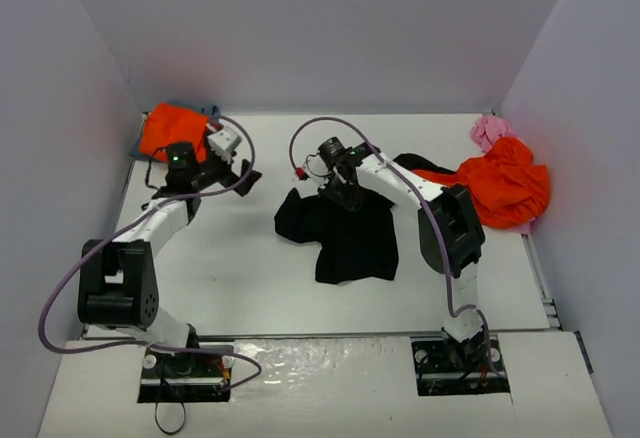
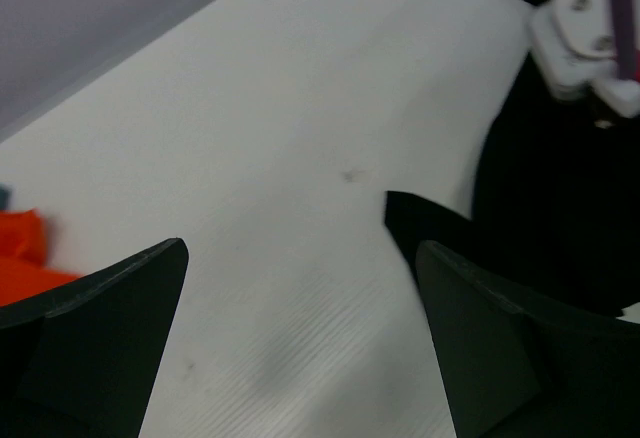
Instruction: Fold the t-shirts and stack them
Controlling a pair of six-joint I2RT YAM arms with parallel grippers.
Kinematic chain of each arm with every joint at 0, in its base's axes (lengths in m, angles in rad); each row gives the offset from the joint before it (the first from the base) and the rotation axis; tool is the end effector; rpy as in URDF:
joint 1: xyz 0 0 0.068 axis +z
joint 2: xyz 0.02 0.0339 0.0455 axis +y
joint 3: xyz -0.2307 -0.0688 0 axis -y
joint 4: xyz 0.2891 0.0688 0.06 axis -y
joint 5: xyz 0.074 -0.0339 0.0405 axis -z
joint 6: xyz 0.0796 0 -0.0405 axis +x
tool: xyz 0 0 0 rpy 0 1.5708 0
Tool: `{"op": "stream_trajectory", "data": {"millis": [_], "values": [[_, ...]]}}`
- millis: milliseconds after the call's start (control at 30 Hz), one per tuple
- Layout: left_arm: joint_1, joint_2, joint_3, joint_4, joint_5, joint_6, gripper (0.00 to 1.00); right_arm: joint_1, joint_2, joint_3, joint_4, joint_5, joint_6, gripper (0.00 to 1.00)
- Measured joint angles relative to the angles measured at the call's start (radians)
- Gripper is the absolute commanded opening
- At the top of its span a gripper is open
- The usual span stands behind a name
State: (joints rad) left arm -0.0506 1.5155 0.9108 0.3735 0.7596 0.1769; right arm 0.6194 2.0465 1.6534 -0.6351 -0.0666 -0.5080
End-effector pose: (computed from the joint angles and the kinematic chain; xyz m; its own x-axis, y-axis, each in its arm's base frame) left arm 0.4041 -0.0754 0.1987 -0.1010 0.1329 -0.9860 0.7354 0.6775 0.0160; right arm 0.3999 0.2916 0.1319 -0.3138 -0.8199 -0.4789 -0.8697 0.4506 -0.2014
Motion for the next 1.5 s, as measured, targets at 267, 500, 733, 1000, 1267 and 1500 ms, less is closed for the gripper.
{"op": "stream_trajectory", "data": {"millis": [267, 500, 733, 1000, 1267, 1500], "values": [[-0.273, 0.256, 0.192, -0.251, 0.008, 0.081, 0.97, -0.306, 0.006, 0.033, 0.084, 0.075, 0.066, 0.00], [-0.378, 0.434, 0.331, -0.336, 0.002, 0.074, 0.97, -0.491, 0.004, -0.009, 0.131, 0.140, 0.071, 0.00], [-0.466, 0.562, 0.537, -0.495, -0.029, 0.094, 0.97, -0.539, 0.006, -0.040, 0.138, 0.151, 0.078, 0.00], [-0.530, 0.715, 0.810, -0.753, -0.058, 0.121, 0.97, -0.604, 0.014, -0.071, 0.144, 0.153, 0.089, 0.00], [-0.521, 0.656, 0.696, -0.723, -0.047, 0.112, 0.97, -0.733, 0.017, -0.077, 0.146, 0.182, 0.085, 0.00], [-0.381, 0.446, 0.380, -0.700, 0.066, 0.034, 0.97, -0.892, 0.109, -0.065, 0.144, 0.248, 0.082, 0.00]]}}
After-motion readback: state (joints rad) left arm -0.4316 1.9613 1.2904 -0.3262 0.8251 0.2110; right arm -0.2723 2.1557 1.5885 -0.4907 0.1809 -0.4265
